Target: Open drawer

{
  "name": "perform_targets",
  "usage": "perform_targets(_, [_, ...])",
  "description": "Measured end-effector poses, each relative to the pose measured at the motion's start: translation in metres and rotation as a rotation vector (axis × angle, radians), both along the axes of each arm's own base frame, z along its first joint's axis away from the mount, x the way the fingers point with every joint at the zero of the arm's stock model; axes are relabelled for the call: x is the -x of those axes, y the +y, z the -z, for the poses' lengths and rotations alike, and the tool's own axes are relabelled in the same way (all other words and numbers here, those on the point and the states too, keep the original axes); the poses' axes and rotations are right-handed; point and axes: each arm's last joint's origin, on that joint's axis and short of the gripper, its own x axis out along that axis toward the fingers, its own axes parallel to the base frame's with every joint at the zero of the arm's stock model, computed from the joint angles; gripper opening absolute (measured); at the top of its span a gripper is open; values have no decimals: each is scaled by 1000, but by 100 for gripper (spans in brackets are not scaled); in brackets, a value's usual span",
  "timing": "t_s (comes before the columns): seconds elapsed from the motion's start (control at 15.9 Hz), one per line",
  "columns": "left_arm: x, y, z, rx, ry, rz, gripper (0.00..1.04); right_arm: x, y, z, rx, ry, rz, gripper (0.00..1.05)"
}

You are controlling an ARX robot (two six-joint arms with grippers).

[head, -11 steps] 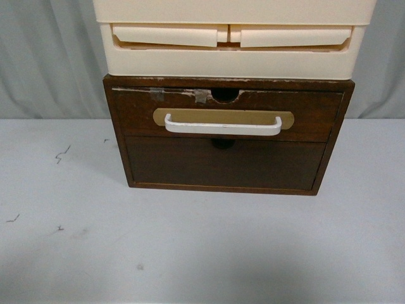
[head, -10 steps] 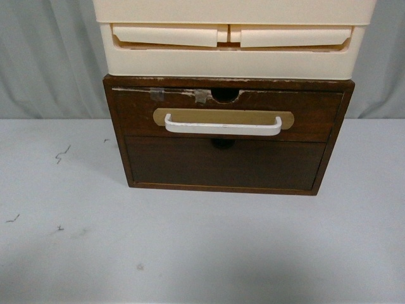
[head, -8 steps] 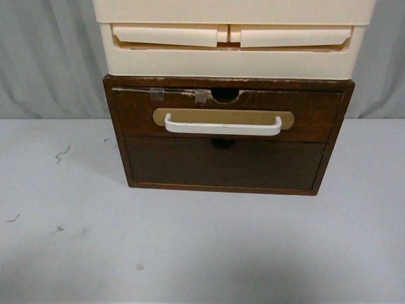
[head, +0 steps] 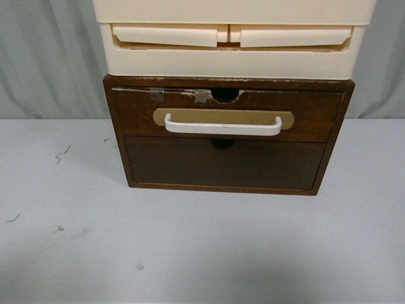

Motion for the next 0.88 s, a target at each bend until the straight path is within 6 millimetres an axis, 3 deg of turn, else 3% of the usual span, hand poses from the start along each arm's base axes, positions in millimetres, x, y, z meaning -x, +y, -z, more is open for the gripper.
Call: perform_targets(0.88, [0,0,0,0,0,0,98,0,0,0,0,0,0,98])
